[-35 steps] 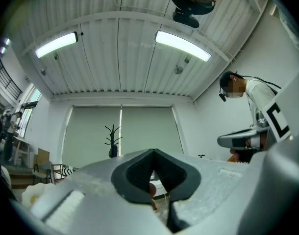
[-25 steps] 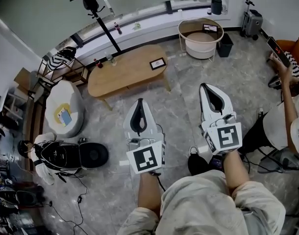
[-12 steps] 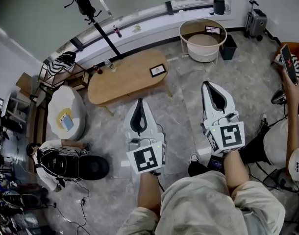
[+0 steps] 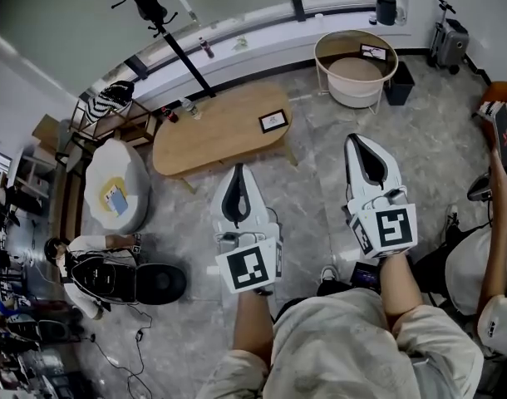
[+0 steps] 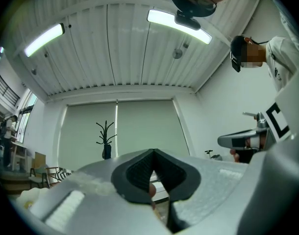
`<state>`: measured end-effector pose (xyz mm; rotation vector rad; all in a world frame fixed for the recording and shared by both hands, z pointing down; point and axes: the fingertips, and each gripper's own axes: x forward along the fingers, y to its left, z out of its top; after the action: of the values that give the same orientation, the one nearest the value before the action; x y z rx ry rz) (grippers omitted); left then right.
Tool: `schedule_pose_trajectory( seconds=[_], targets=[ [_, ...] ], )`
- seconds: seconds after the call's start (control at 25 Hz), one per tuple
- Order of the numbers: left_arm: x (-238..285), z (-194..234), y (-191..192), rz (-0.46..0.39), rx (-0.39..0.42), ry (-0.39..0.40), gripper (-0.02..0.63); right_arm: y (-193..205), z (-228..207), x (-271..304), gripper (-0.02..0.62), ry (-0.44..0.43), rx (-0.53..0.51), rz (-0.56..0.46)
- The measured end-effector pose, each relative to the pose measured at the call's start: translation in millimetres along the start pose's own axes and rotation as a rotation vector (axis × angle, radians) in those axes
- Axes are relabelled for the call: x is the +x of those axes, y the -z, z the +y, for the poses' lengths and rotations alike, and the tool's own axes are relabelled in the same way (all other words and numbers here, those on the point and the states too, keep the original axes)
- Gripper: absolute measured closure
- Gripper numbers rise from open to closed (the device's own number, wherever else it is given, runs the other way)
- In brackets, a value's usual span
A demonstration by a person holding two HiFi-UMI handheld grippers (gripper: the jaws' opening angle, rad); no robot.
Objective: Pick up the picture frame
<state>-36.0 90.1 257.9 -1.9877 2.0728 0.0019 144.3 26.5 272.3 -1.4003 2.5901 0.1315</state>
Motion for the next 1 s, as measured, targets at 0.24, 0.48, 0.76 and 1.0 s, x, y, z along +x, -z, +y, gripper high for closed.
schedule_pose_trajectory(
  seconds=[0.24,0.48,0.76,1.0],
  targets=[
    [21.5,0.5,4.6,0.005,0.003,-0.011,0.603,4.0,-10.2,21.0,0.594,-0.014,0.008,0.0],
    [38.2,6.5,11.9,0.008,-0.007,-0.016,0.603,9.2,-13.0,40.8,0.594,-0.02,0.002,0.008],
    [64.1,7.8,24.4,-0.016,-0.023,0.006,0.603,14.8,-26.0,53.8,0.594,0.0,-0.063,0.007],
    [90.0,16.9,27.0,-0.032,-0.031,0.023,0.603,13.9,-32.6,77.7,0.594,0.022,-0.079,-0.001]
  ],
)
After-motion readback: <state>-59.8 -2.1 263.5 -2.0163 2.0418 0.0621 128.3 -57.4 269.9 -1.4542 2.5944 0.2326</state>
